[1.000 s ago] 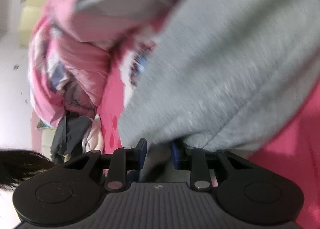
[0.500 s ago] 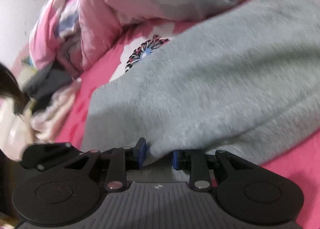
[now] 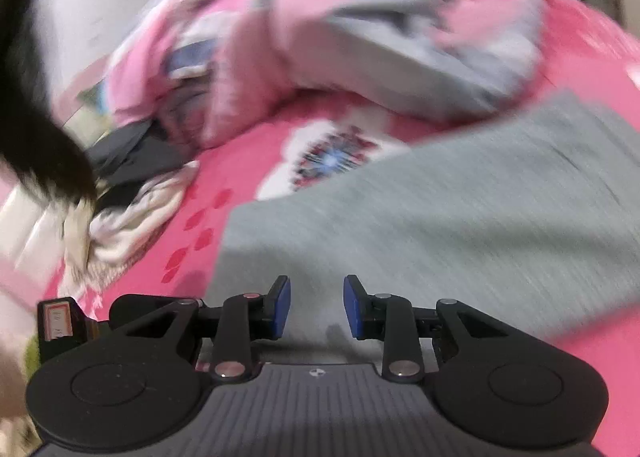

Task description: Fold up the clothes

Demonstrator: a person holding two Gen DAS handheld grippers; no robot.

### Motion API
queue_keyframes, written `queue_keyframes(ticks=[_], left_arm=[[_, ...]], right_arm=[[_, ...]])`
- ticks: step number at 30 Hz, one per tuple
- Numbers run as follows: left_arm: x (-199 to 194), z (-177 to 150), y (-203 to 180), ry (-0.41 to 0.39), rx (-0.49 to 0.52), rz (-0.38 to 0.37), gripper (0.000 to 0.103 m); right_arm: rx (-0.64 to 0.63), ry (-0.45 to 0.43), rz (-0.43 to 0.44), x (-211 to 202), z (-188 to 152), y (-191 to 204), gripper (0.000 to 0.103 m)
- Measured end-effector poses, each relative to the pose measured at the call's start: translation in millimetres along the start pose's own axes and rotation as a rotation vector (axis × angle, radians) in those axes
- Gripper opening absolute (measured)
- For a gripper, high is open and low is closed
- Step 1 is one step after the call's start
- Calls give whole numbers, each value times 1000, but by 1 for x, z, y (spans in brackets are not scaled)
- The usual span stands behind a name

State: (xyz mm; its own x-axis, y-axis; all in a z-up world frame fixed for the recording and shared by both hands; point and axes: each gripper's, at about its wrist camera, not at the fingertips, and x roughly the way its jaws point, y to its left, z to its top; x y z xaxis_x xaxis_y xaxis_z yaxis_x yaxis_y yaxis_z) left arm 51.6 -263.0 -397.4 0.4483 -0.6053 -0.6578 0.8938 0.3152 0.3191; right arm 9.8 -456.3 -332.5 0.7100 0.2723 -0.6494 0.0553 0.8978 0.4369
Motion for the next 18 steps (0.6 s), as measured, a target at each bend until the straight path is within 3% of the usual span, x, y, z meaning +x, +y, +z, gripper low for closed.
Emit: queue_keyframes(ticks=[2, 3, 4, 6, 11, 15, 18], left_arm=[[-2, 0, 0, -1, 1, 5, 12], [-4, 0, 0, 0, 0, 3, 17], [-8, 1, 2, 8, -13, -2, 18], [-21, 1, 7, 13, -48, -7, 18], [-62, 4, 21, 6, -188, 34, 18], [-56, 7, 24, 9, -254, 109, 18], [-41, 5, 35, 41, -325, 120, 18]], right_arm=[[-76, 58, -34, 29, -11, 1, 30], [-112, 115, -62, 47, -23, -4, 22], [-160, 124, -74, 56, -34, -7, 22], [-232, 78, -77, 56, -42, -4, 22], [-288, 86, -71, 57, -41, -1, 23], [-379, 72, -80, 53, -49, 6, 24], [-443, 75, -81, 51, -52, 11, 24]])
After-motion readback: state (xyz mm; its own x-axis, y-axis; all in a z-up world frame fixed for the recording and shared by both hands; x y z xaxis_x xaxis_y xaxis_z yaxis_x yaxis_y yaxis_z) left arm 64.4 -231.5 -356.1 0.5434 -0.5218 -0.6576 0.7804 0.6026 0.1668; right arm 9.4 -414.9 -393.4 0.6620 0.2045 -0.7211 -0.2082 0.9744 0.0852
